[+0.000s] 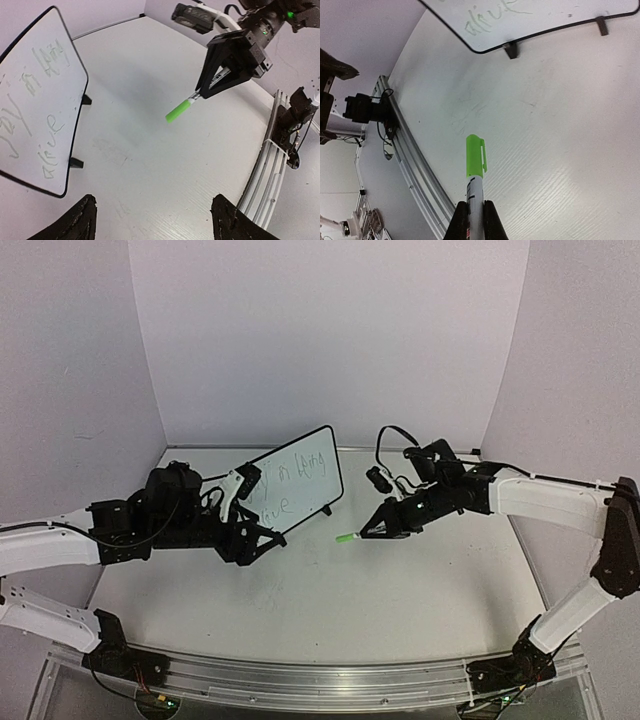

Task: Write a sentence on the whiteboard
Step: Put down the whiteboard marker at the center of the board, then reset both arms

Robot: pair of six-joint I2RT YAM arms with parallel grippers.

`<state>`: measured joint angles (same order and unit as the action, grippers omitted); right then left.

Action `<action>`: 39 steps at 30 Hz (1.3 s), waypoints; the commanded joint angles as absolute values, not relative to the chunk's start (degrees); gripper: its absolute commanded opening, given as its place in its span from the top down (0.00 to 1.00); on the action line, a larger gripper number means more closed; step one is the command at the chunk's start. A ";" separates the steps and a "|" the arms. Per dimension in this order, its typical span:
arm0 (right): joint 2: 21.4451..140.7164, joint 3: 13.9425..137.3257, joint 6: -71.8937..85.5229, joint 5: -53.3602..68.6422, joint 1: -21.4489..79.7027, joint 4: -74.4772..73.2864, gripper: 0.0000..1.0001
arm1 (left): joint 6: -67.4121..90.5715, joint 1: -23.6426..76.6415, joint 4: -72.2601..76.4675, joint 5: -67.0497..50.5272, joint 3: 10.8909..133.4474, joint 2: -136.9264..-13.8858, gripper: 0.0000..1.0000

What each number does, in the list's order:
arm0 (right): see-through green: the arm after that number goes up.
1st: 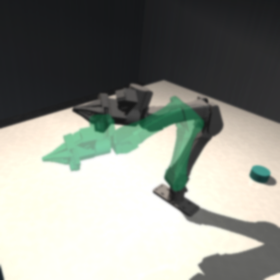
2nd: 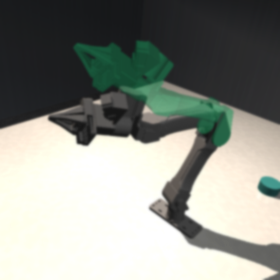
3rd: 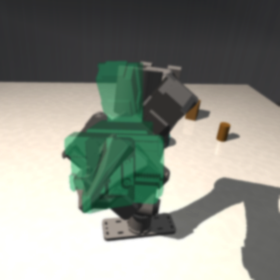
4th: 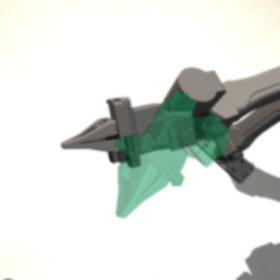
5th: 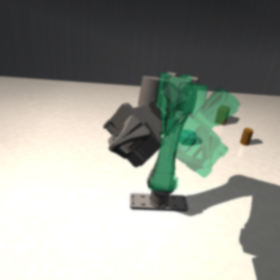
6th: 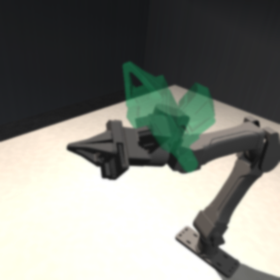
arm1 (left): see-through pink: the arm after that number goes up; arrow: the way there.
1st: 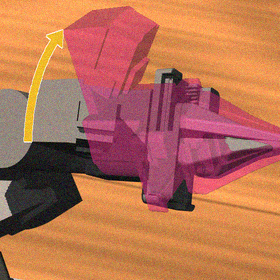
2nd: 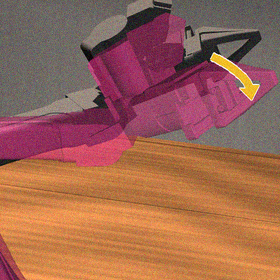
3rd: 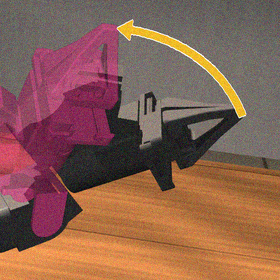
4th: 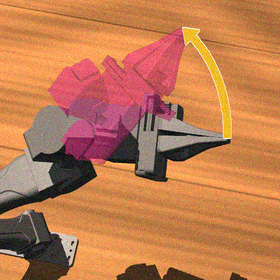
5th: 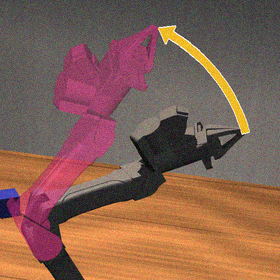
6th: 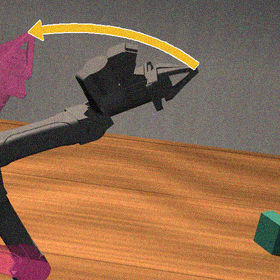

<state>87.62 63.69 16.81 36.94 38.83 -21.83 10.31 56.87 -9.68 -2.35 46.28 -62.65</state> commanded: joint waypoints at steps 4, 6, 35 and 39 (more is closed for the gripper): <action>93.10 61.65 19.12 25.71 37.88 -16.92 1.00 | 21.39 49.19 -11.28 4.17 40.72 -59.71 0.17; 94.96 61.84 19.78 25.33 37.92 -13.87 1.00 | 23.62 47.24 -9.33 3.90 38.61 -59.51 0.15; 92.07 55.23 17.23 6.04 23.29 -8.57 0.05 | 23.65 4.46 5.99 -9.56 33.35 -72.55 0.05; 86.90 50.76 16.78 4.12 17.71 -4.98 0.04 | 22.81 -1.95 9.71 -9.88 34.72 -74.97 0.03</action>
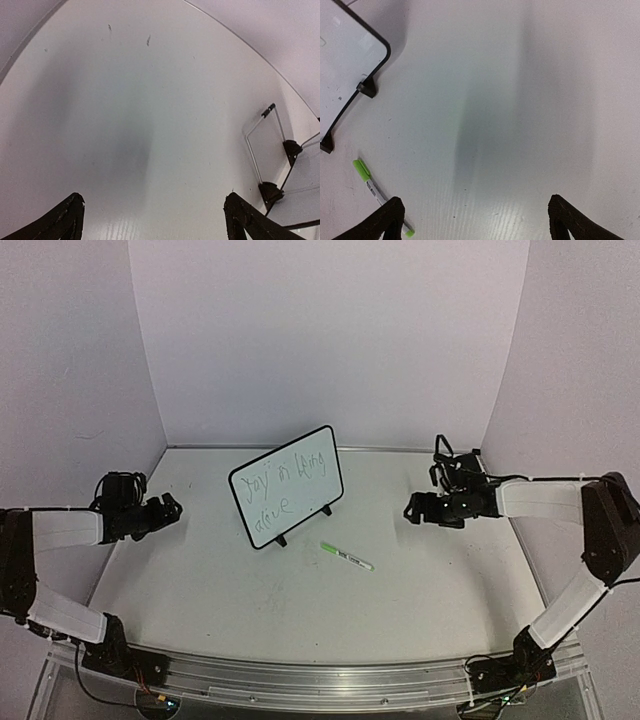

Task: Write a sentence on the whiteboard
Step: Reset both arms

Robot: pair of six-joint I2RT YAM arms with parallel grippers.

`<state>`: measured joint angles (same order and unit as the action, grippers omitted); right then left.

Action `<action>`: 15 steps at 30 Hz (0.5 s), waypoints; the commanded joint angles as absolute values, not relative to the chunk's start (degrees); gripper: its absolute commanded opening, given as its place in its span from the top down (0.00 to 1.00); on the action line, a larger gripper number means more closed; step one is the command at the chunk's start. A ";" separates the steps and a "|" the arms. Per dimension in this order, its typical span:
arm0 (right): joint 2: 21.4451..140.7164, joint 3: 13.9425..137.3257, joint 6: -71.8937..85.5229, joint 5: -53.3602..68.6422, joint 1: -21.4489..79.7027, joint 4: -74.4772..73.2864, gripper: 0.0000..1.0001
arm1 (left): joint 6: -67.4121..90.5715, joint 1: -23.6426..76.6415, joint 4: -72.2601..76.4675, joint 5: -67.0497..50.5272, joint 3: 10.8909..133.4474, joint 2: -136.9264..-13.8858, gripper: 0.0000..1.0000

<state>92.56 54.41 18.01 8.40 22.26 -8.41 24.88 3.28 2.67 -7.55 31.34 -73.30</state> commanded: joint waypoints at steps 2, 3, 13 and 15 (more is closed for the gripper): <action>83.20 47.57 16.54 3.24 14.99 -1.90 0.04 | 22.22 -4.67 11.38 -8.28 35.19 -74.58 0.02; 81.14 45.90 16.28 2.64 13.62 -0.21 0.04 | 21.69 -5.29 12.08 -7.07 35.31 -73.93 0.01; 62.30 26.55 9.87 -7.76 7.65 20.67 0.02 | 10.82 -5.70 26.98 4.60 27.28 -64.98 0.01; 60.22 22.82 8.79 -9.88 7.65 26.24 0.02 | 9.96 -5.71 30.07 5.51 24.48 -65.35 0.01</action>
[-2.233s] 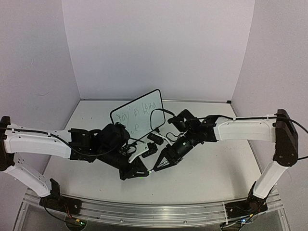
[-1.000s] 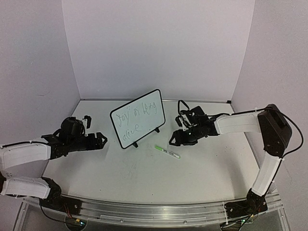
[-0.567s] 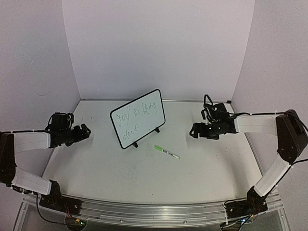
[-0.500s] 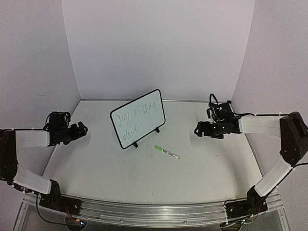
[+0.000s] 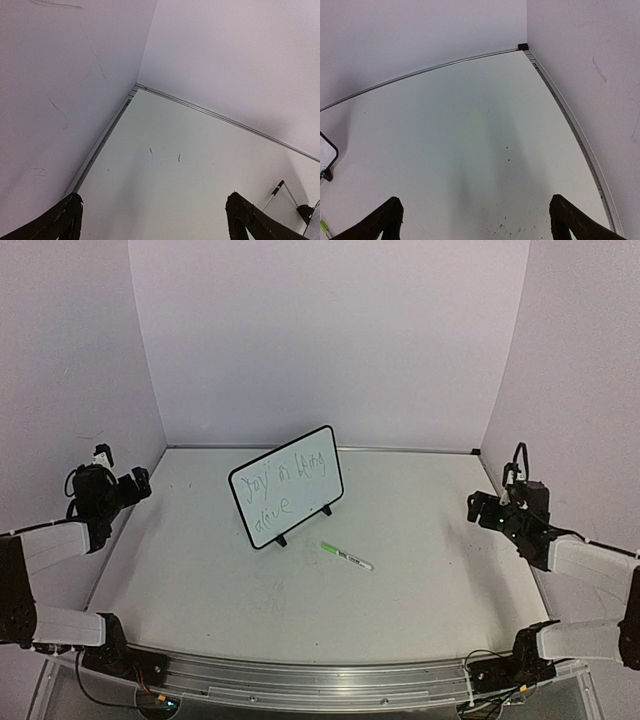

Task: Write a sentence on the whiteboard
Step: Reset both arms

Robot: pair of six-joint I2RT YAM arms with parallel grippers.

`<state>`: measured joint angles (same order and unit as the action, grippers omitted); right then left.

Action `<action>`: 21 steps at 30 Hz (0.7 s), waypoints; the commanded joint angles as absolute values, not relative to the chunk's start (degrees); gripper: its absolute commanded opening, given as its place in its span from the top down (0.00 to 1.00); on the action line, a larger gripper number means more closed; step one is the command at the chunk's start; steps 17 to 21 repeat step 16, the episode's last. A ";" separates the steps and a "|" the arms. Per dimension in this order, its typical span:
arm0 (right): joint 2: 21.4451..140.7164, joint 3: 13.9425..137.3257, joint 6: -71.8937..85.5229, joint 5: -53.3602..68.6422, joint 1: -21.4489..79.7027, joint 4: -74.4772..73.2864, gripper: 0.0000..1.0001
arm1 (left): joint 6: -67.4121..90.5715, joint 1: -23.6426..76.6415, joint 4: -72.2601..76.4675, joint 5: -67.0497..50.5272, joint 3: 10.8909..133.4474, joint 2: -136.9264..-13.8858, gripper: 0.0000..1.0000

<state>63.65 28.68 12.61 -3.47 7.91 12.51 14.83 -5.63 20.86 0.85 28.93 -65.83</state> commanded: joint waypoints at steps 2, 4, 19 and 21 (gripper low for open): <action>58.56 19.79 7.85 -12.42 7.64 28.80 0.02 | 9.77 -5.71 33.12 5.55 22.01 -66.19 0.01; 57.24 17.42 7.06 -13.90 7.62 30.28 0.02 | 10.32 -5.71 34.22 4.85 21.06 -67.08 0.01; 55.04 15.02 6.59 -13.93 7.58 32.50 0.02 | 10.63 -5.70 34.90 4.90 20.65 -69.26 0.01; 55.04 15.02 6.59 -13.93 7.58 32.50 0.02 | 10.63 -5.70 34.90 4.90 20.65 -69.26 0.01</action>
